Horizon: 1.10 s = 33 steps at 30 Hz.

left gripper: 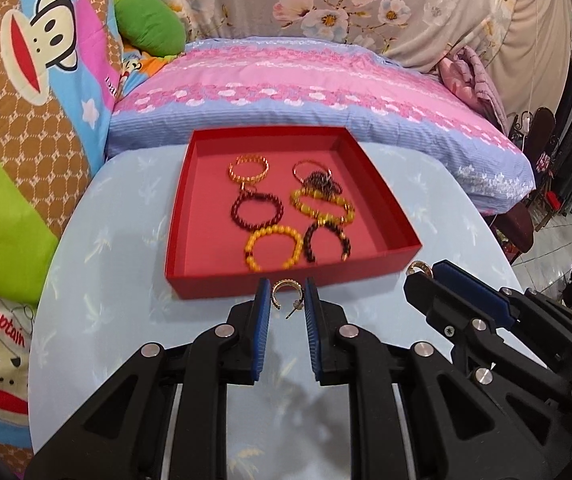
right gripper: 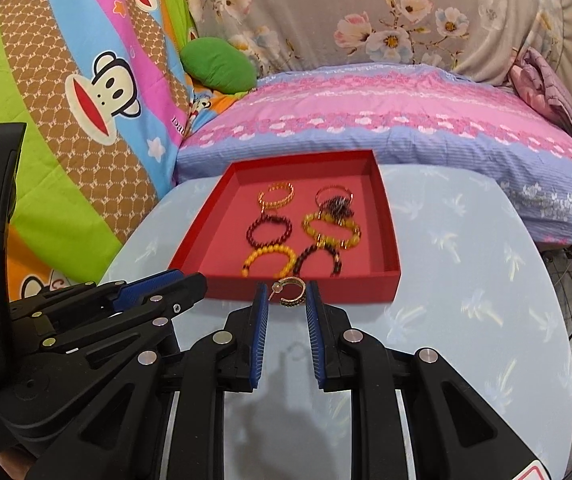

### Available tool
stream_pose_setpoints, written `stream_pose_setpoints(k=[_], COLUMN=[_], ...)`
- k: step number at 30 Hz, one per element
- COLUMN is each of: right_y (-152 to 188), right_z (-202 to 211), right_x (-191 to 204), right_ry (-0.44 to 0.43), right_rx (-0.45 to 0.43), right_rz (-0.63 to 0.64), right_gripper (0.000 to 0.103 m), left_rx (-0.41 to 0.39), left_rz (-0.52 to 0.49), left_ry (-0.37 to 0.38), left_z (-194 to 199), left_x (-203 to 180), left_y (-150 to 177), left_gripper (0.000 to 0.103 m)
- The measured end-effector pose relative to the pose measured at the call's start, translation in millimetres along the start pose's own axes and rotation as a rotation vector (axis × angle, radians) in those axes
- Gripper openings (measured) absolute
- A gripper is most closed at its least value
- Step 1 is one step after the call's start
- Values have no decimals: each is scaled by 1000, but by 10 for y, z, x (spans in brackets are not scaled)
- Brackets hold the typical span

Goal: Organize jewelry
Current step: 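Carry both earrings into the red box beside the bracelets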

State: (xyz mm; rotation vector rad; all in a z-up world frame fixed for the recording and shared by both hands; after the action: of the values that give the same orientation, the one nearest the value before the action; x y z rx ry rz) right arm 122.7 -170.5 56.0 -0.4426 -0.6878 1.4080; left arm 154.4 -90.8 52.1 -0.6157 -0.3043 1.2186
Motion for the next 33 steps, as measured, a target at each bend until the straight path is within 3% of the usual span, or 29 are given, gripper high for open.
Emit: stream_pose_setpoints(k=[14, 33], right_y=[-737, -882], right_z=[-547, -1354], right_x=[-203, -327], right_ry=[25, 30], right_rx=[-23, 55], right_rz=[-9, -25], right_gripper=[19, 19], left_rx=[-33, 33], left_rz=[-9, 9], left_ry=[-24, -50], left_z=[-495, -1242], left_x=[111, 378], left_y=[-791, -985], left_gripper=[17, 17])
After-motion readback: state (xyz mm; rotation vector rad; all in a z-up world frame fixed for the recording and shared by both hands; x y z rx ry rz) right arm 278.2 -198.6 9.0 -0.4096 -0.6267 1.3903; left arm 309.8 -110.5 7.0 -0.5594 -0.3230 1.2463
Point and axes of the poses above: each gripper's, at about its wrist camera, not at the fingertips, and z roughly against the way its jaws point, x to its left, y to its underside, the point moved 7 cm from there along -z, roughly the way its jaws point, and after that the axes turned 5 degrees about x, right-handed, at the moved point
